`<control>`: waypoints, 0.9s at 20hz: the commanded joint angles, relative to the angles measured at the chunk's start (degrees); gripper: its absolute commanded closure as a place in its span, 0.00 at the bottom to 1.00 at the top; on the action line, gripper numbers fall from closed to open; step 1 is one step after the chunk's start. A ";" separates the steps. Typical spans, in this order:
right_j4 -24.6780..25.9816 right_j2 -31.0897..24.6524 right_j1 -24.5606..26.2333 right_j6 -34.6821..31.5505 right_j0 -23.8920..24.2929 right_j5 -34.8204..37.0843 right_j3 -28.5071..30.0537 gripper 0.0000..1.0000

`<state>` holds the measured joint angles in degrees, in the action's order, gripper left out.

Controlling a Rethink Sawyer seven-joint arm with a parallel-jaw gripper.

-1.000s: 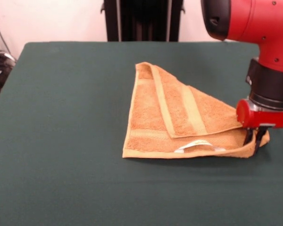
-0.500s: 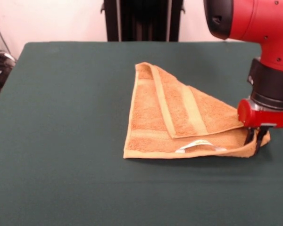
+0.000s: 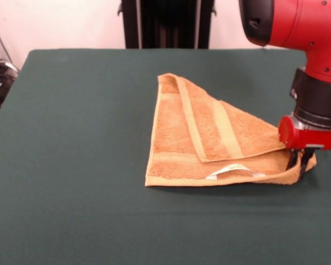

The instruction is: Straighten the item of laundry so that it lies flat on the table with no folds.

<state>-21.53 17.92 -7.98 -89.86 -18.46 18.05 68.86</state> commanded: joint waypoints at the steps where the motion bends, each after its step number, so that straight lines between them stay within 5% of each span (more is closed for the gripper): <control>1: -2.81 -7.09 4.20 -15.67 -2.16 4.72 4.51 1.00; 2: -2.66 -7.17 4.17 -15.37 -2.08 5.10 4.46 0.00; 18: -0.94 -7.84 3.95 -12.55 -1.58 4.29 4.33 0.00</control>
<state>-21.41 18.30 -7.96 -89.86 -18.45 18.05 68.85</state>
